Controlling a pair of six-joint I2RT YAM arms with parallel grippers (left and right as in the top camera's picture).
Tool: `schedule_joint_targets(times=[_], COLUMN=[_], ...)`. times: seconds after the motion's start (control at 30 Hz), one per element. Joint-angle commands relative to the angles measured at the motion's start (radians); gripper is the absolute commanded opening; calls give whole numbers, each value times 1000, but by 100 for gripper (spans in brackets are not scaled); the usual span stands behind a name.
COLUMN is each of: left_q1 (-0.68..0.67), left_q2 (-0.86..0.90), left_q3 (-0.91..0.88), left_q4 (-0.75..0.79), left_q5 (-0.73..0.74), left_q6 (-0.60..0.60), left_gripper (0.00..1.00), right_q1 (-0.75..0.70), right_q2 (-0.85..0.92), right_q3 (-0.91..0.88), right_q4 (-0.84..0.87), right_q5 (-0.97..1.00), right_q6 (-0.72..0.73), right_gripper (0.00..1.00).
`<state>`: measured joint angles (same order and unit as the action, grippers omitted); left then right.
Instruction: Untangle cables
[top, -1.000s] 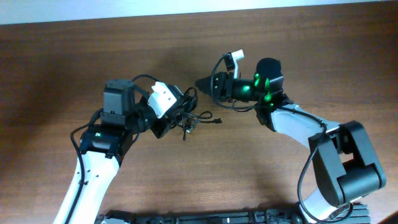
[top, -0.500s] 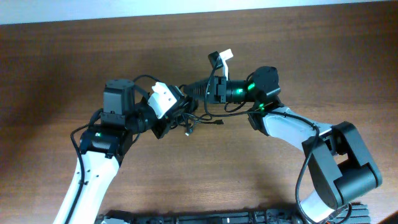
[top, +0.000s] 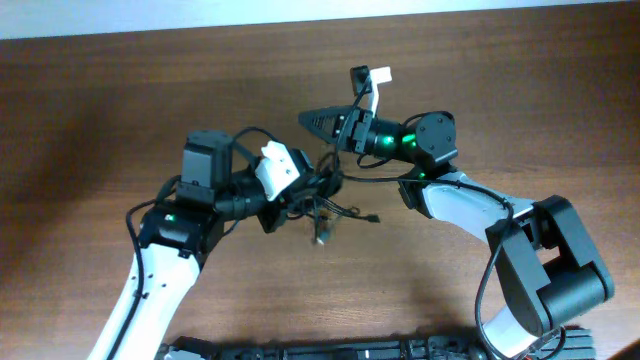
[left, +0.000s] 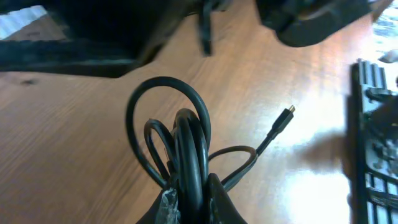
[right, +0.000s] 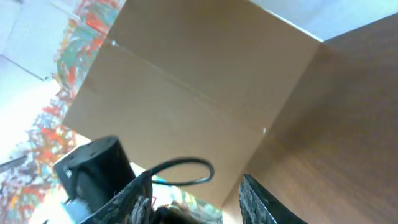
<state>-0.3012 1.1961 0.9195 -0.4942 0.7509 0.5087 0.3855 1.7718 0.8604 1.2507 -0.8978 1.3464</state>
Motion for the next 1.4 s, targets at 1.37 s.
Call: schedule_joint_targets(times=[1.37], left_q1=[293], left_q2=[1], left_q3=[-2], left_q4=[14], left_q5=[571], left_q6=[13], left_gripper=[0], right_q1=[-91], right_q2=[-9], right_q3=[9], right_q4=[-352], right_q5=[-585], right_q6=[-743], right_gripper=[55])
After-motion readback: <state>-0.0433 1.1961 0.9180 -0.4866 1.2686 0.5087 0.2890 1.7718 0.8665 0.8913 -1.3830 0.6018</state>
